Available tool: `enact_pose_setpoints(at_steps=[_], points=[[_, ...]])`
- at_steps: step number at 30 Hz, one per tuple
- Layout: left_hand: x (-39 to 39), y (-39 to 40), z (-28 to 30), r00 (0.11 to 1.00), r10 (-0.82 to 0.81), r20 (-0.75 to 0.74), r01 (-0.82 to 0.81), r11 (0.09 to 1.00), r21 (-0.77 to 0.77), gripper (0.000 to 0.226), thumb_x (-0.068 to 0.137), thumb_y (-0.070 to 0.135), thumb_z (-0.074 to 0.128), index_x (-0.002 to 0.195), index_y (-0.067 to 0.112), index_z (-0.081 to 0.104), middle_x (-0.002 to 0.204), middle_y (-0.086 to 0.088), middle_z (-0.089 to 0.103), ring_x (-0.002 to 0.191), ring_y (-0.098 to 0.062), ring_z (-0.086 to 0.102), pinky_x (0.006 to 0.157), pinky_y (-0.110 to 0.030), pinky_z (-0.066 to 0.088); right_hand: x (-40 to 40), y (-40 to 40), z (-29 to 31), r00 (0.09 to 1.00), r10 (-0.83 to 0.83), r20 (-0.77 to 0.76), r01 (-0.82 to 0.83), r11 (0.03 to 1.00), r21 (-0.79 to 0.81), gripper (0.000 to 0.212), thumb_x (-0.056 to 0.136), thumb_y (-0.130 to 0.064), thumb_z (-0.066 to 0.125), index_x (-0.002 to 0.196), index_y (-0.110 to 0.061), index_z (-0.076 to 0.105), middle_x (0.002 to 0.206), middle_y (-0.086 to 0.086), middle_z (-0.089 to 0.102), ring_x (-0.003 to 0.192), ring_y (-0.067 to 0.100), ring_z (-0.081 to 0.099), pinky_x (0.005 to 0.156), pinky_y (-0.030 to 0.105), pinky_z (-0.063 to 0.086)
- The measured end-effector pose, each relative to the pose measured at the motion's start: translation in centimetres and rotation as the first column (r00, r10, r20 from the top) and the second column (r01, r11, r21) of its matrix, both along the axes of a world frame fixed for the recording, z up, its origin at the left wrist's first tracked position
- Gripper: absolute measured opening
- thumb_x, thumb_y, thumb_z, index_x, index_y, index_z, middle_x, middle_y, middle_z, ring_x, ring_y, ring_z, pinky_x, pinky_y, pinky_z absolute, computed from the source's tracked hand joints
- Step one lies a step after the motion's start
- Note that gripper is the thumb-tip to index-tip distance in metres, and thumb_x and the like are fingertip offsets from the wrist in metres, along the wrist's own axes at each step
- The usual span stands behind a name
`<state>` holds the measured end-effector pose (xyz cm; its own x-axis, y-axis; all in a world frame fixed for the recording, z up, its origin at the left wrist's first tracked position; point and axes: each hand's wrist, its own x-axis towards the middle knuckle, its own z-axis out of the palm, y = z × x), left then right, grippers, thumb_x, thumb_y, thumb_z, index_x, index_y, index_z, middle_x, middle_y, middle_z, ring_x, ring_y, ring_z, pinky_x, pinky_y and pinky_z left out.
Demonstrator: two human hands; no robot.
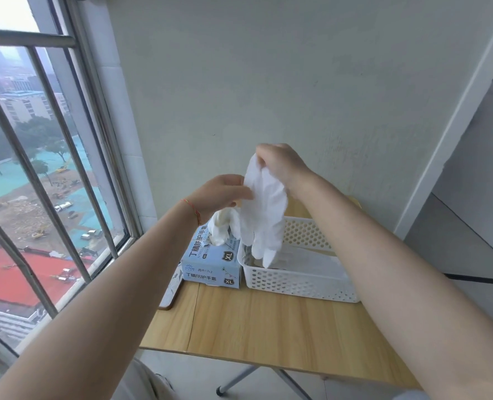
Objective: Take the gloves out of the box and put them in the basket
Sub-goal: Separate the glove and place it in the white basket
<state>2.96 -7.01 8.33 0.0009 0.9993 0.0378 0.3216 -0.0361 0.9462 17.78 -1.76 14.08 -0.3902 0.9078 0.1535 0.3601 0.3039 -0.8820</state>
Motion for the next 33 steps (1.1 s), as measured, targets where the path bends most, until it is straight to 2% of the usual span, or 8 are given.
enact_pose_setpoints(at_steps=[2, 4, 6, 10, 16, 26, 29, 33], points=[[0.2, -0.1, 0.3, 0.998, 0.043, 0.055, -0.045, 0.999, 0.02, 0.006, 0.066, 0.028, 0.069, 0.066, 0.022, 0.067, 0.082, -0.002, 0.063, 0.081, -0.017, 0.058, 0.087, -0.036, 0.048, 0.6, 0.3, 0.3, 0.998, -0.064, -0.023, 0.064, 0.998, 0.026, 0.024, 0.079, -0.017, 0.047, 0.055, -0.017, 0.041, 0.054, -0.003, 0.031, 0.051, 0.015, 0.027, 0.05, 0.027, 0.023], [0.0, -0.1, 0.4, 0.972, 0.127, 0.199, -0.133, 0.991, 0.018, 0.016, 0.073, 0.018, 0.066, 0.058, 0.02, 0.064, 0.07, -0.002, 0.057, 0.065, -0.019, 0.053, 0.069, -0.033, 0.045, 1.2, 0.5, 0.1, 0.995, -0.1, 0.0, 0.1, 0.995, 0.027, 0.025, 0.076, -0.015, 0.049, 0.054, -0.018, 0.038, 0.05, -0.005, 0.03, 0.049, 0.016, 0.026, 0.047, 0.025, 0.021], [-0.2, 0.0, 0.5, 0.932, 0.214, 0.292, -0.228, 0.974, 0.016, 0.006, 0.071, 0.018, 0.067, 0.066, 0.016, 0.065, 0.071, -0.007, 0.054, 0.061, -0.023, 0.049, 0.058, -0.027, 0.04, 1.5, 0.7, -0.4, 0.992, -0.126, 0.027, 0.125, 0.992, 0.012, 0.025, 0.075, -0.013, 0.048, 0.058, -0.021, 0.031, 0.054, -0.004, 0.026, 0.052, 0.017, 0.023, 0.048, 0.026, 0.019], [-0.7, -0.4, 0.2, 0.944, 0.291, 0.158, -0.301, 0.953, 0.045, 0.007, 0.086, 0.018, 0.07, 0.085, 0.012, 0.066, 0.073, -0.003, 0.059, 0.049, -0.011, 0.049, 0.041, -0.014, 0.034, 1.6, 1.2, -1.5, 0.981, -0.185, 0.06, 0.185, 0.983, 0.009, 0.027, 0.077, -0.013, 0.049, 0.056, -0.019, 0.033, 0.056, -0.002, 0.03, 0.052, 0.018, 0.028, 0.049, 0.025, 0.022], [-3.0, -2.0, -1.3, 0.992, -0.096, 0.084, 0.115, 0.961, -0.251, 0.04, 0.08, 0.021, 0.073, 0.114, 0.0, 0.069, 0.116, -0.022, 0.068, 0.1, -0.033, 0.068, 0.096, -0.046, 0.054, -0.1, 1.8, -2.2, 0.986, -0.166, 0.007, 0.166, 0.985, -0.051, 0.025, 0.079, -0.012, 0.044, 0.065, -0.021, 0.026, 0.061, -0.002, 0.022, 0.057, 0.018, 0.022, 0.054, 0.03, 0.018], [-6.1, -3.3, -2.0, 0.889, 0.066, 0.454, 0.062, 0.963, -0.261, 0.023, 0.094, 0.011, 0.043, 0.094, 0.006, 0.066, 0.077, -0.008, 0.07, 0.064, -0.022, 0.067, 0.068, -0.032, 0.056, -1.4, 2.0, -3.9, 1.0, -0.014, 0.028, 0.026, 0.858, -0.513, 0.014, 0.089, -0.003, 0.035, 0.086, -0.01, 0.047, 0.077, 0.011, 0.056, 0.064, 0.023, 0.058, 0.062, 0.027, 0.045], [-5.8, -2.1, -2.3, 0.923, 0.194, 0.333, -0.081, 0.943, -0.323, 0.02, 0.092, 0.013, 0.052, 0.101, -0.001, 0.064, 0.086, -0.014, 0.069, 0.072, -0.027, 0.065, 0.082, -0.039, 0.054, -0.5, 2.2, -5.4, 0.998, -0.02, 0.068, 0.055, 0.823, -0.566, 0.02, 0.094, -0.005, 0.031, 0.085, -0.01, 0.048, 0.071, 0.006, 0.059, 0.043, 0.016, 0.058, 0.043, 0.016, 0.042], [-1.9, 0.9, -2.8, 0.987, 0.139, -0.085, -0.156, 0.955, -0.253, 0.008, 0.09, 0.018, 0.062, 0.094, 0.012, 0.066, 0.094, -0.009, 0.064, 0.082, -0.024, 0.059, 0.08, -0.035, 0.05, 2.6, 3.2, -9.0, 0.98, -0.13, 0.151, 0.193, 0.8, -0.568, 0.019, 0.09, -0.001, 0.032, 0.083, -0.006, 0.048, 0.076, 0.013, 0.054, 0.054, 0.022, 0.054, 0.044, 0.02, 0.042]])
